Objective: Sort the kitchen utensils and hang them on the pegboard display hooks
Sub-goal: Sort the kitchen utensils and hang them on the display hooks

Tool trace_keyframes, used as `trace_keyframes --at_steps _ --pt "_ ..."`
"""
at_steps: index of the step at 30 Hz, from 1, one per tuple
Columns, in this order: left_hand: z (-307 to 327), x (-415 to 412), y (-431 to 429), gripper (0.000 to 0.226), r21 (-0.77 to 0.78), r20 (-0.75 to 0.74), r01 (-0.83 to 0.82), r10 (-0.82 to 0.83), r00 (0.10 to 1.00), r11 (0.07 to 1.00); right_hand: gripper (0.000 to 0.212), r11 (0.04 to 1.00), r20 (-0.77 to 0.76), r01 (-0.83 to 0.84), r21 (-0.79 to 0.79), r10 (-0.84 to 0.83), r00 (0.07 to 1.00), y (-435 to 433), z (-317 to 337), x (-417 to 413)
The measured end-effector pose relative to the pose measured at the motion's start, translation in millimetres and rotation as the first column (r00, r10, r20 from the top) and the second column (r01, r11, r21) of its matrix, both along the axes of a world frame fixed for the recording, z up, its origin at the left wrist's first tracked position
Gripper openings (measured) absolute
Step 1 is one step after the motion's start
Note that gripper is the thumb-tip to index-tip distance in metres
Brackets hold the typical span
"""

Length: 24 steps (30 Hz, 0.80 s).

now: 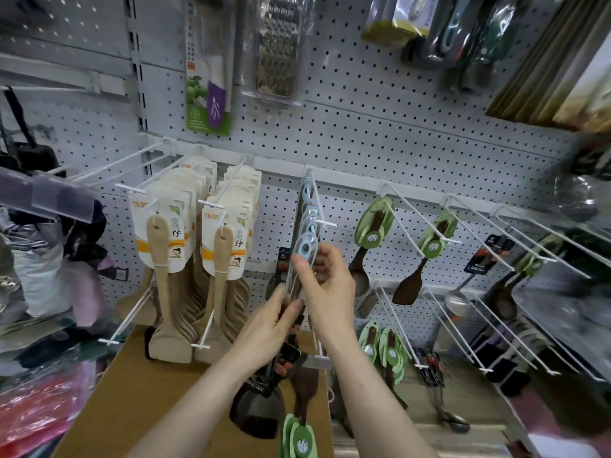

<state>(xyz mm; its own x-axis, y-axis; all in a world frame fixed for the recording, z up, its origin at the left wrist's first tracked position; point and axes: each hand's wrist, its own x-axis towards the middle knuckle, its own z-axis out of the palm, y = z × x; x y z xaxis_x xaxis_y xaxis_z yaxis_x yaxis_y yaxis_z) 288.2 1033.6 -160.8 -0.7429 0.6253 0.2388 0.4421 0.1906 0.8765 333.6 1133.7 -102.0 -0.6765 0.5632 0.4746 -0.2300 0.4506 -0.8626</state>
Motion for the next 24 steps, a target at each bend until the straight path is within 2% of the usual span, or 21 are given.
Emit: trace_keyframes --at_steps 3,8,12,18,24 --pt "0 -1 4 0.046 0.003 -0.008 0.006 -0.006 1.000 1.000 0.013 1.000 -0.032 0.022 0.017 -0.022 0.999 3 1 2" --pt "4 -3 6 0.012 0.024 0.010 0.005 -0.005 1.000 1.000 0.015 0.999 -0.032 0.048 -0.018 -0.049 0.998 8 1 2" --pt "2 -6 5 0.018 0.058 0.010 -0.028 0.028 1.000 0.998 0.025 0.999 -0.019 0.029 -0.038 -0.030 0.999 9 4 2" --pt "4 -4 6 0.019 0.117 0.012 -0.064 0.063 0.998 0.991 0.024 1.000 -0.044 0.019 0.019 -0.018 0.999 11 8 -1" --pt "3 -13 11 0.022 0.089 0.024 -0.071 0.069 0.997 0.993 0.022 0.996 -0.001 0.069 0.047 -0.070 0.998 17 7 -13"
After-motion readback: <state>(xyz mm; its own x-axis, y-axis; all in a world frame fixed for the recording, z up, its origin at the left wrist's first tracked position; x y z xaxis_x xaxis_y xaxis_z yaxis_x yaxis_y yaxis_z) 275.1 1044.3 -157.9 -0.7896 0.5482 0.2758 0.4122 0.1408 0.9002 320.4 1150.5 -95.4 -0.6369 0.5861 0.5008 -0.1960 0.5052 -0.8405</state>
